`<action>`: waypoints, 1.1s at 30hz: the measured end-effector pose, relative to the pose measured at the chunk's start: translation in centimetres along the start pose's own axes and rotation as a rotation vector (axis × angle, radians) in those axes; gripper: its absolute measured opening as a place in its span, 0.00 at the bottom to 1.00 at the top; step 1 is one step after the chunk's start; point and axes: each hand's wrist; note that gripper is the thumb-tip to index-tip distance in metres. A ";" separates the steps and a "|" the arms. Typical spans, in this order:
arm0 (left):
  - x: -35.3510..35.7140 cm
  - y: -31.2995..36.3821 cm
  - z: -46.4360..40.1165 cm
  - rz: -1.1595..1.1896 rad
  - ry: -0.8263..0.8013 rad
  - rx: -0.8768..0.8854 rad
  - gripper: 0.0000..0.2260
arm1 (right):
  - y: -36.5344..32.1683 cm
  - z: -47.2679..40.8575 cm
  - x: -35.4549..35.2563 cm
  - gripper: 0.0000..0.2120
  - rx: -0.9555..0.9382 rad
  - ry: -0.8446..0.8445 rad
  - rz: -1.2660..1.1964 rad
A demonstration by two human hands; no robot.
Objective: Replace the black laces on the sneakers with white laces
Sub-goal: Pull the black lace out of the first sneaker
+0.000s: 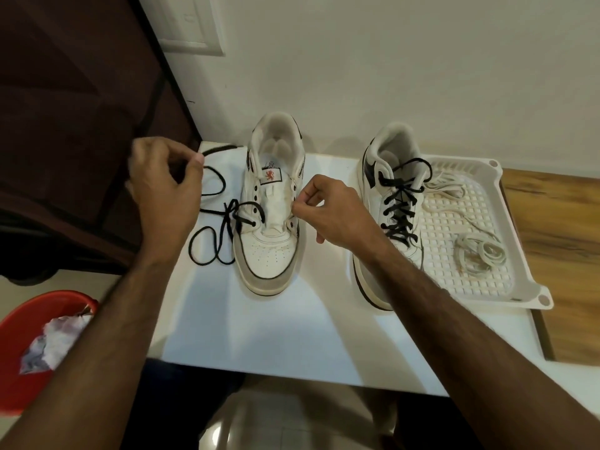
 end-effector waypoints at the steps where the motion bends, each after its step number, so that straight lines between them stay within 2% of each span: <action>1: -0.1 -0.3 -0.1 0.058 -0.058 -0.007 0.05 | -0.1 0.0 0.1 0.05 0.002 0.003 0.007; 3: 0.2 -0.2 0.0 0.178 -0.180 -0.020 0.05 | 0.0 0.1 0.4 0.06 0.004 0.017 0.030; 5: 0.5 0.9 0.1 0.251 -0.225 0.014 0.03 | 0.2 -0.1 1.0 0.08 -0.034 0.067 0.113; 8: 0.5 3.3 0.4 0.580 -0.255 0.092 0.03 | 0.1 -0.1 1.5 0.13 -0.224 0.124 0.183; 10: 0.1 4.8 0.8 0.816 -0.330 0.157 0.02 | -0.5 0.0 1.6 0.21 -0.376 0.064 0.113; 12: -0.7 6.5 1.2 1.050 -0.434 0.201 0.05 | -1.6 0.2 1.9 0.25 -0.421 -0.058 -0.024; 13: -1.1 7.2 1.4 1.165 -0.500 0.220 0.05 | -2.1 0.3 2.2 0.22 -0.418 -0.112 -0.095; 15: -1.6 8.3 1.7 1.341 -0.632 0.268 0.06 | -2.7 0.5 2.4 0.05 -0.423 -0.158 -0.191; 16: -1.7 8.6 1.7 1.385 -0.671 0.300 0.06 | -2.7 0.4 2.3 0.04 -0.432 -0.158 -0.236; 18: -1.8 8.3 1.5 1.321 -0.609 0.308 0.06 | -2.4 0.3 1.6 0.13 -0.439 -0.142 -0.390; 21: -1.2 5.0 0.7 0.827 -0.358 0.189 0.09 | -1.9 -0.2 -1.0 0.20 -0.340 -0.113 -0.917; 22: -0.9 3.5 0.5 0.620 -0.357 0.144 0.11 | -1.5 -0.4 -1.9 0.21 -0.281 -0.110 -1.100; 23: -0.7 2.1 0.4 0.419 -0.436 0.105 0.14 | -1.1 -0.4 -2.8 0.22 -0.220 -0.103 -1.202; 24: -0.4 0.8 0.4 0.236 -0.566 0.076 0.17 | -0.8 -0.3 -3.5 0.22 -0.166 -0.102 -1.194; 26: 0.0 -0.4 0.5 0.004 -0.761 0.086 0.22 | -0.2 0.1 -4.5 0.23 -0.077 -0.086 -0.881; 29: 0.0 -0.5 0.4 -0.086 -0.779 0.110 0.22 | -0.3 1.2 -5.7 0.25 -0.018 -0.107 -0.170; 32: 0.1 -0.9 0.2 -0.124 -0.826 0.109 0.17 | -0.5 1.8 -6.6 0.27 0.024 -0.229 0.335; 33: 0.2 -1.0 0.3 -0.108 -0.842 0.093 0.16 | -0.3 1.9 -6.6 0.25 0.048 -0.234 0.468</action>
Point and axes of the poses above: each hand's wrist, its own z-axis away from the middle knuckle, its own x-axis out of the palm, y = z × x, and after that the axes turned 7 degrees about -y, right-handed
